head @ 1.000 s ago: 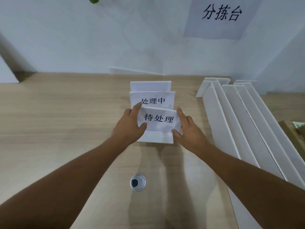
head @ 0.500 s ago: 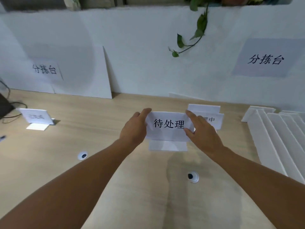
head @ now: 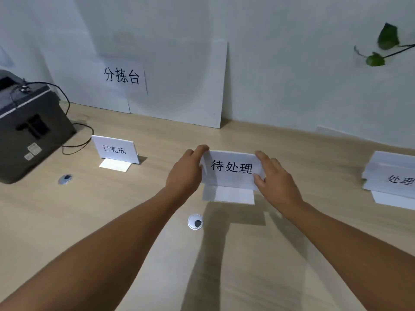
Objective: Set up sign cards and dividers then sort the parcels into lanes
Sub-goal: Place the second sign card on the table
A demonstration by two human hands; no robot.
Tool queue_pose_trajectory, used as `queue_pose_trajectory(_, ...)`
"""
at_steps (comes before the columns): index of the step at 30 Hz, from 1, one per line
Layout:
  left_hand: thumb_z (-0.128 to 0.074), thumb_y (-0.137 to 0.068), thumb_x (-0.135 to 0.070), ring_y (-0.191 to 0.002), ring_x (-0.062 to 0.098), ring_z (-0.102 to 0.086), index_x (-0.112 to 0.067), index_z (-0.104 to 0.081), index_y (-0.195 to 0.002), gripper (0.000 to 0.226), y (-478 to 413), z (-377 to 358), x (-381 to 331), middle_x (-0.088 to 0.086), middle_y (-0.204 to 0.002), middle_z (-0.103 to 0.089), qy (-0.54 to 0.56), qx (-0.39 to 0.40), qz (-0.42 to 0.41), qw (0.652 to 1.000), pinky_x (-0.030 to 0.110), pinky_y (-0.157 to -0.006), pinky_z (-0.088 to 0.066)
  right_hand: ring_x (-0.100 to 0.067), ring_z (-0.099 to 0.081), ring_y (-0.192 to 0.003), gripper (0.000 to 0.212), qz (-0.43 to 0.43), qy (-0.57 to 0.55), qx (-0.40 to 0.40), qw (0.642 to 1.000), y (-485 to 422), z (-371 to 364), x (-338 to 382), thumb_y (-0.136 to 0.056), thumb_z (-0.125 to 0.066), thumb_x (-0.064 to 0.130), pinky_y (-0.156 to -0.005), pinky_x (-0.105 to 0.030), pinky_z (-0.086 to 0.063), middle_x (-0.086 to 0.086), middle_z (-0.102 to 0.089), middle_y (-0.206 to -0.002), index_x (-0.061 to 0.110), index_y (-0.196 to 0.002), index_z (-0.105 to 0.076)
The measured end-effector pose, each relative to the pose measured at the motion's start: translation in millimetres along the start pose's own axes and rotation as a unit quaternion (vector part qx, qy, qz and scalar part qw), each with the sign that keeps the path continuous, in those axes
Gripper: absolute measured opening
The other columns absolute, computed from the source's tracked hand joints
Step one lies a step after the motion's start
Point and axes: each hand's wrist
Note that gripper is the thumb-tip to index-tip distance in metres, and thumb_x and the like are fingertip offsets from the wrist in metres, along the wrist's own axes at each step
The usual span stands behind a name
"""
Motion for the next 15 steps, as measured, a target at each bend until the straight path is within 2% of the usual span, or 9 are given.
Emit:
queue_pose_trajectory(4, -0.044, -0.098, -0.012, -0.084, 0.025, -0.057, -0.046, -0.037, -0.132, 0.049, -45.2, -23.0, 57.5, -0.001, -0.107, -0.053, 0.016, 0.020, -0.011, 1.000, 0.043, -0.068, -0.057, -0.036, -0.063, -0.088, 0.060, -0.047, 0.023, 0.009, 0.999, -37.8, -56.5, 9.8, -0.100, -0.055, 0.026, -0.078, -0.046, -0.055, -0.005, -0.051, -0.125, 0.035, -0.153, -0.030)
queue_pose_trajectory(12, -0.045, -0.095, -0.010, -0.076, -0.002, -0.047, -0.047, -0.039, -0.124, 0.048, -97.4, -78.7, 111.8, -0.006, -0.100, -0.048, 0.038, 0.068, 0.013, 0.997, 0.028, -0.056, -0.041, -0.041, -0.063, -0.083, 0.056, -0.085, 0.051, 0.007, 0.995, -73.8, -129.5, -9.9, -0.101, -0.054, 0.023, -0.072, -0.046, -0.055, -0.009, -0.051, -0.123, 0.028, -0.154, -0.035)
queue_pose_trajectory(15, -0.043, -0.095, -0.013, -0.078, 0.004, -0.051, -0.049, -0.039, -0.123, 0.045, -102.4, -94.4, 128.4, -0.008, -0.099, -0.047, 0.039, 0.074, 0.022, 0.996, 0.029, -0.058, -0.044, -0.041, -0.062, -0.080, 0.055, -0.088, 0.040, 0.006, 0.995, -78.7, -155.3, -17.1, -0.101, -0.053, 0.023, -0.070, -0.046, -0.055, -0.006, -0.051, -0.123, 0.033, -0.151, -0.032)
Point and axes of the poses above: each hand's wrist, its own y-axis away from the middle knuckle, its own z-axis out of the back of the hand, x = y × z
